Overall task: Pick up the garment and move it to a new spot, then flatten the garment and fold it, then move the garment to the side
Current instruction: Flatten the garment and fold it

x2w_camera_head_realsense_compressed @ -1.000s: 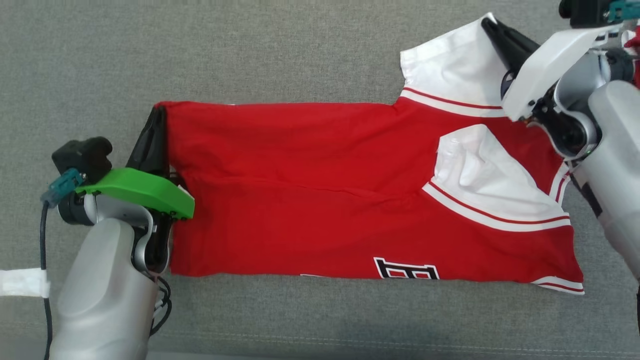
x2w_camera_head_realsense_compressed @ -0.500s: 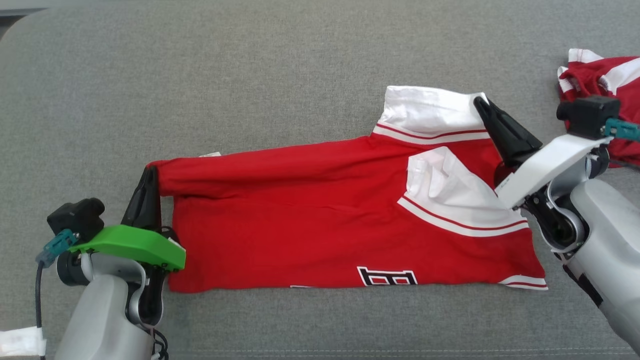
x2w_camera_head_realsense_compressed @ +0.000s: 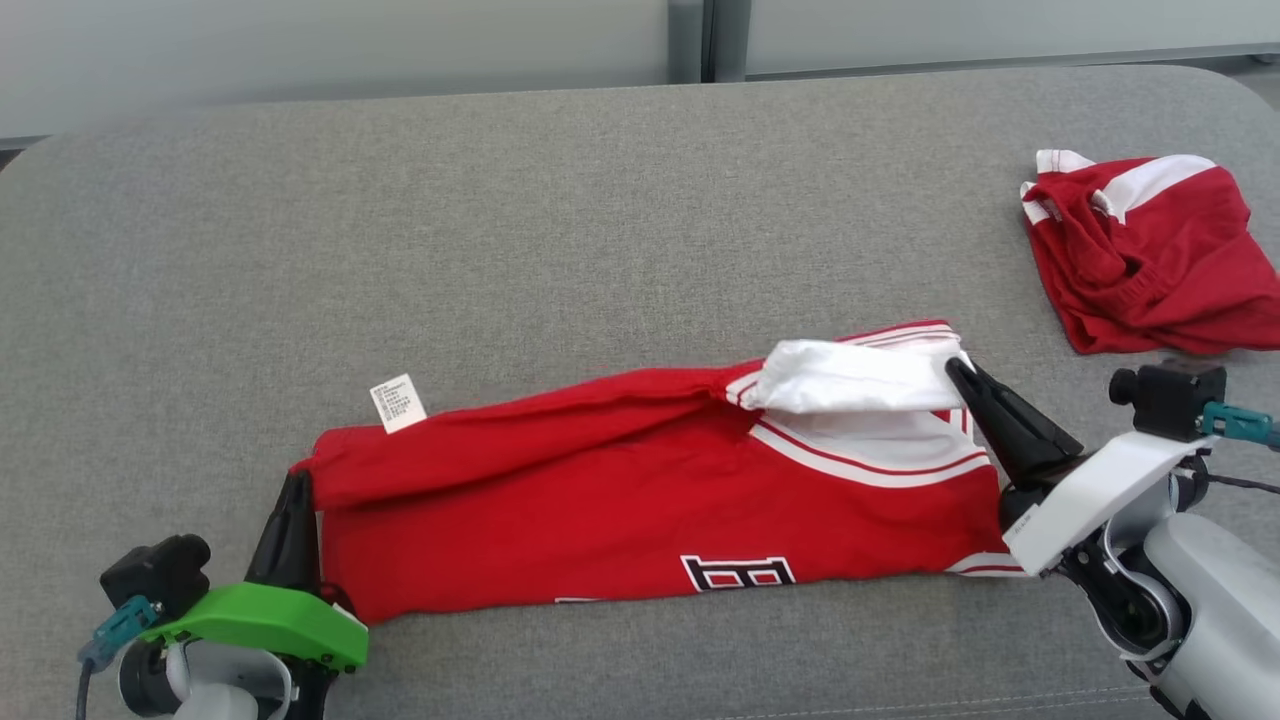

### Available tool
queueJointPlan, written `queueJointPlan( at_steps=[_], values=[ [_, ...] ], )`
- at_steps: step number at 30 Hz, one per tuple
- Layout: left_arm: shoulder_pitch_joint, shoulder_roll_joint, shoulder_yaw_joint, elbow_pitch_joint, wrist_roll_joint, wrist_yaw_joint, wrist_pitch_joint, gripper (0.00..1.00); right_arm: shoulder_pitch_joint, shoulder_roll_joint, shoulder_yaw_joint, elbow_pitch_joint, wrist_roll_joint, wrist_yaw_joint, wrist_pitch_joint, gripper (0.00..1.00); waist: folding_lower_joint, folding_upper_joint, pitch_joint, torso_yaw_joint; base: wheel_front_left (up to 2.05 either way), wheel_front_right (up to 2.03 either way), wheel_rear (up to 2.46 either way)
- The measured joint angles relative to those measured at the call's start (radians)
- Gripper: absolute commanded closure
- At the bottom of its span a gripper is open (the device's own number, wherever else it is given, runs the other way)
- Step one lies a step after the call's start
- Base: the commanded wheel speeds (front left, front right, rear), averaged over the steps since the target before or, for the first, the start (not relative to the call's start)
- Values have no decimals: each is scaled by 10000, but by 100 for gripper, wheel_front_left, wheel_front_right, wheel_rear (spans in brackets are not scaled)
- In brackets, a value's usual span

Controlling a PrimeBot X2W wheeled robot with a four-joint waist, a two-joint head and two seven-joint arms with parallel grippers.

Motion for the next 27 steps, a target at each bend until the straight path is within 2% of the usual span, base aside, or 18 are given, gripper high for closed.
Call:
queueJointPlan(
  at_steps=[6, 8, 11, 12, 16, 17, 18, 20, 21, 22, 23, 24, 27],
  values=[
    [359, -36, -36, 326, -138, 8, 2, 100, 287, -77, 355, -107, -15, 0, -79, 99, 0, 0, 19, -96, 0, 0, 0],
    [366, -36, -77, 408, -138, 50, 0, 100, 289, -115, 627, -100, -138, 0, -81, 85, 0, 0, 45, -111, 0, 0, 0],
    [366, -38, -94, 631, -138, 86, 2, 100, 291, -257, 966, -54, -500, 0, -81, 76, 0, 0, 80, -132, 0, 0, 0],
    [366, -38, -92, 671, -138, 90, 2, 98, 292, -290, 1028, -25, -568, 0, -82, 76, 0, 0, 90, -138, 0, 0, 0],
    [367, -35, -35, 842, -138, 173, 2, 78, 350, -339, 1147, 127, -713, 0, -167, 72, 0, 0, 123, -170, 0, 0, 0],
    [368, -27, -12, 913, -138, 184, 2, 64, 381, -353, 1152, 199, -767, 2, -167, 68, 0, 0, 130, -180, 0, 0, 0],
    [377, -23, 15, 957, -140, 184, 2, 43, 406, -385, 1175, 284, -871, 0, -169, 64, 0, 0, 136, -191, 0, 0, 0],
    [389, -12, 69, 1012, -142, 186, 2, 50, 434, -491, 1250, 405, -1068, 0, -169, 67, 0, 0, 149, -217, 0, 0, 0],
    [390, -8, 94, 1045, -148, 217, 2, 49, 436, -520, 1262, 462, -1081, 0, -171, 68, 0, 0, 155, -229, 0, 0, 0],
    [391, 6, 102, 1091, -153, 278, 2, 42, 436, -531, 1269, 508, -1083, 0, -180, 69, 0, 0, 160, -241, 0, 0, 0],
    [394, 38, 96, 1154, -151, 307, 2, 8, 439, -531, 1281, 554, -1083, 0, -199, 68, 0, 0, 164, -251, 0, 0, 0],
    [397, 71, 96, 1200, -150, 307, 2, 0, 444, -531, 1287, 600, -1083, 2, -201, 68, 0, 0, 166, -262, 0, 0, 0],
    [401, 75, 109, 1243, -151, 318, 4, 0, 496, -543, 1264, 769, -1074, 0, -211, 56, 0, 0, 164, -290, 0, 0, 0]
  ],
)
